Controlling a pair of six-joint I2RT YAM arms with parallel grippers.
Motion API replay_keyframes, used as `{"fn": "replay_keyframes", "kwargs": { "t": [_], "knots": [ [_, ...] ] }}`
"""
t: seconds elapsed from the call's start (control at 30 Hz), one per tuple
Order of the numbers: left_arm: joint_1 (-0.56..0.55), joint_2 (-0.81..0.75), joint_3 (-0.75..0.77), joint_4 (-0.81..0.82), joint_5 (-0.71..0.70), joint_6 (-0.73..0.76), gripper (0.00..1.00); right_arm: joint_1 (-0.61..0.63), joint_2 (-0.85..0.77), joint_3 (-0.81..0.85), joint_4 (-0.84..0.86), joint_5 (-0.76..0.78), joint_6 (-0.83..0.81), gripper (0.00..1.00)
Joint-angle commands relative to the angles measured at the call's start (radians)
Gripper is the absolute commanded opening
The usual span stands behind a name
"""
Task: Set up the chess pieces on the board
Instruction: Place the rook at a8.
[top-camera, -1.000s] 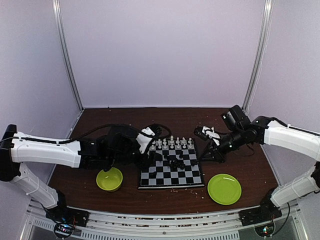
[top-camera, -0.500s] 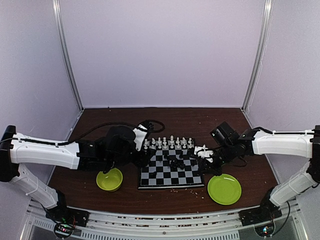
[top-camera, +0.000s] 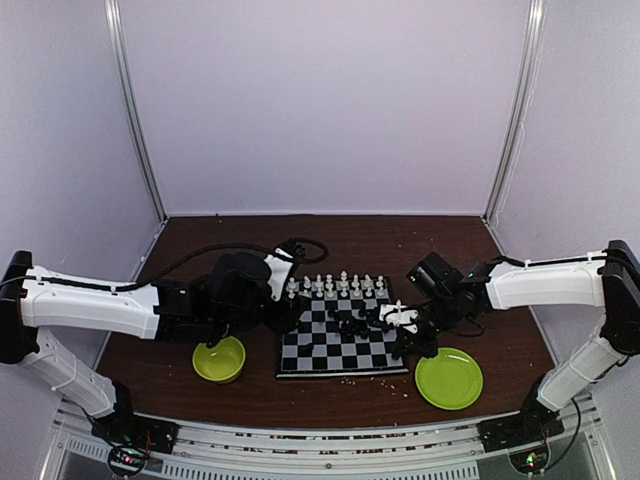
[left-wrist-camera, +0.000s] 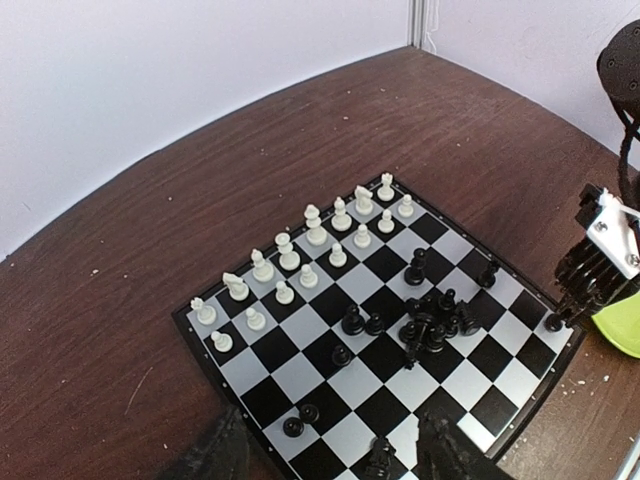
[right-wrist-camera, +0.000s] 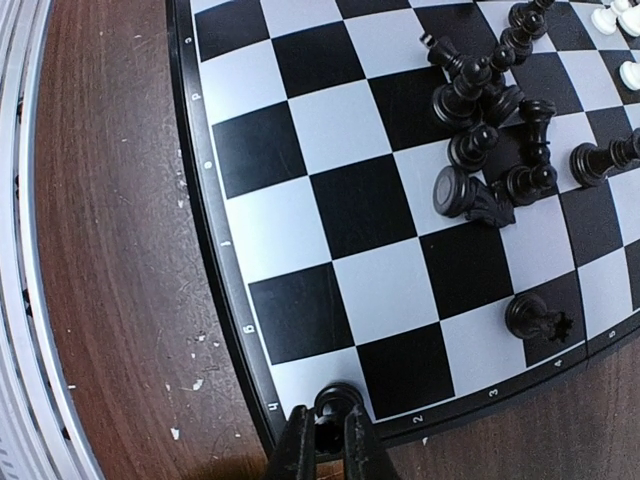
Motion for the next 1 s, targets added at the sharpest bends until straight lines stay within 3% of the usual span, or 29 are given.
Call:
{"fn": "replay_keyframes", "kwargs": {
  "t": [0.0, 0.77, 0.97],
  "knots": [
    [-0.002, 0.005, -0.016, 0.063, -0.017, -0.011, 0.59, 0.011, 0.01, 0.036, -0.014, 0.018, -0.006, 0.05],
    [-0.002, 0.054, 0.004, 0.067, -0.011, -0.011, 0.59, 0.018, 0.036, 0.05, -0.049, -0.003, -0.019, 0.08],
    [-0.002, 0.057, 0.013, 0.055, -0.009, -0.006, 0.59, 0.018, 0.019, 0.054, -0.051, -0.006, 0.0, 0.19]
  ]
}}
